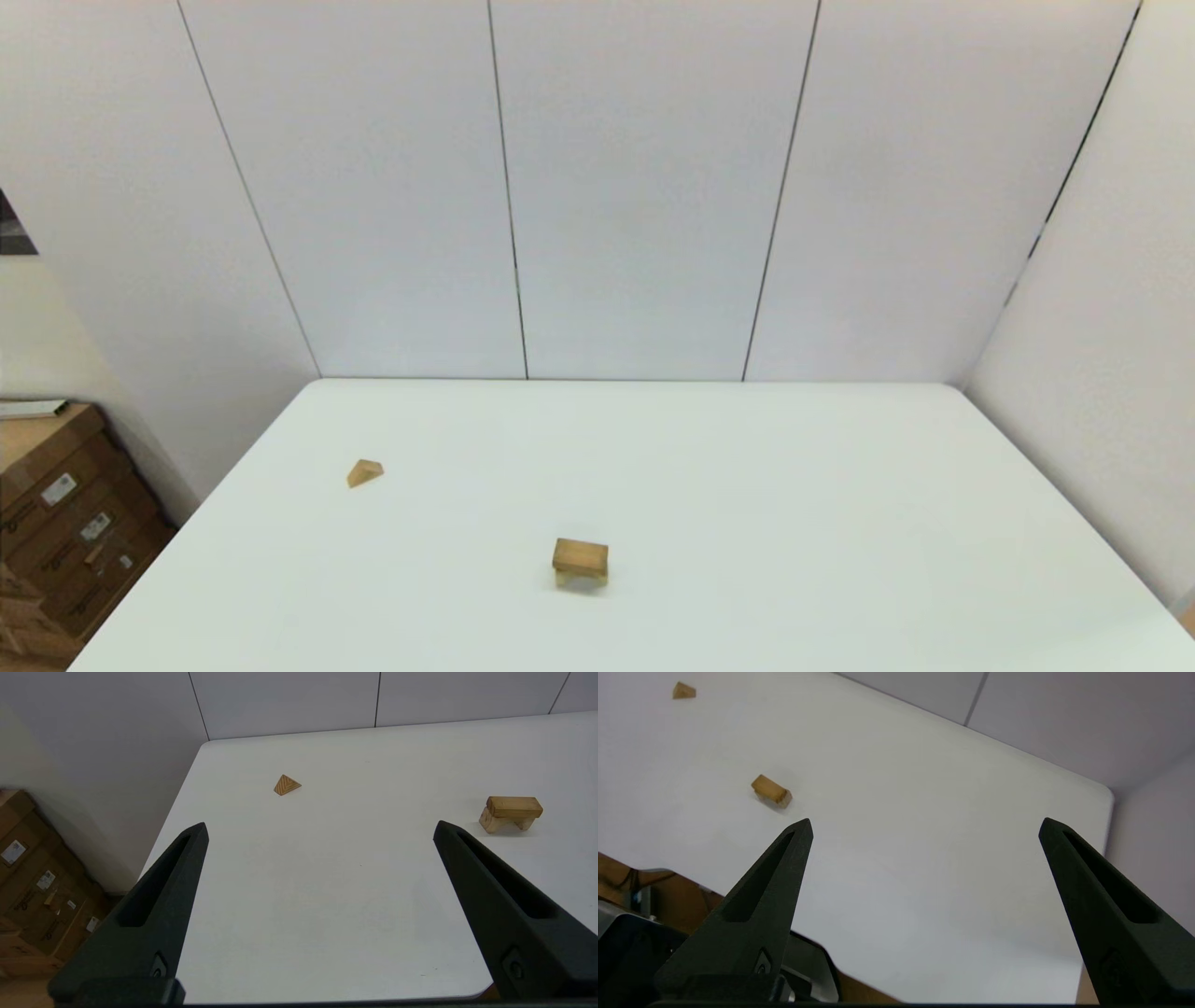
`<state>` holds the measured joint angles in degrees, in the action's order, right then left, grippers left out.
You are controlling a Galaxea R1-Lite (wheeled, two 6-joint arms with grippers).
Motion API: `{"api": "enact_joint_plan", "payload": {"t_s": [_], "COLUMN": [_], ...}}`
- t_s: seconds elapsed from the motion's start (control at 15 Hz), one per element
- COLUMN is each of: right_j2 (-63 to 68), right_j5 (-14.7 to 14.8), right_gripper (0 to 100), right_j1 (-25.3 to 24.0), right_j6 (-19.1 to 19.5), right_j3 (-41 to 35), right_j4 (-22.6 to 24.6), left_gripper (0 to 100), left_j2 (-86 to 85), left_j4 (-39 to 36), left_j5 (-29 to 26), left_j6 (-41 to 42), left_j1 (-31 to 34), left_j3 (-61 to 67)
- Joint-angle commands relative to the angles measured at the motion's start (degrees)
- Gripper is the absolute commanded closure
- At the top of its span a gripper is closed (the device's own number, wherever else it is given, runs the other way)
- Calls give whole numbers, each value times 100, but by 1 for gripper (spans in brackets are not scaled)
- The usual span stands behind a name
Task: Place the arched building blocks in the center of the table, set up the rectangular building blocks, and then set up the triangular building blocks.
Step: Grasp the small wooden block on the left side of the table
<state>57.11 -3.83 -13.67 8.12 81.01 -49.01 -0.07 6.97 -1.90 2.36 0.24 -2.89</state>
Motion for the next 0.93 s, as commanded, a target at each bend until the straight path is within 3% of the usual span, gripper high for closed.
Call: {"api": "enact_joint_plan", "payload": {"t_s": [0.07,0.27,0.53,0.67,0.87,0.93], "right_j2": [-2881,-3927,-5131,-5729,-5711,-5711], "right_j5": [269,269,225,260,251,216], "right_gripper": [0,0,0,0,0,0], "right_j1": [426,1147,1358,1358,1358,1358], "right_j6": [-91,32,32,-38,-1023,-996], "right_j3": [-1711,-2581,-3565,-4619,-5605,-6026], "right_j4": [-346,-338,-179,724,2062,2343], "left_gripper": [0,0,0,0,0,0], "left_j2": [7,7,7,7,7,7], "left_j4": [-3,6,6,6,6,6], "left_j5": [-3,-3,-3,-3,-3,6], "left_j6": [1,10,1,1,-8,-8], "left_j1": [2,2,2,2,2,2], "left_j3": [-1,-1,-1,-1,-1,-1]}}
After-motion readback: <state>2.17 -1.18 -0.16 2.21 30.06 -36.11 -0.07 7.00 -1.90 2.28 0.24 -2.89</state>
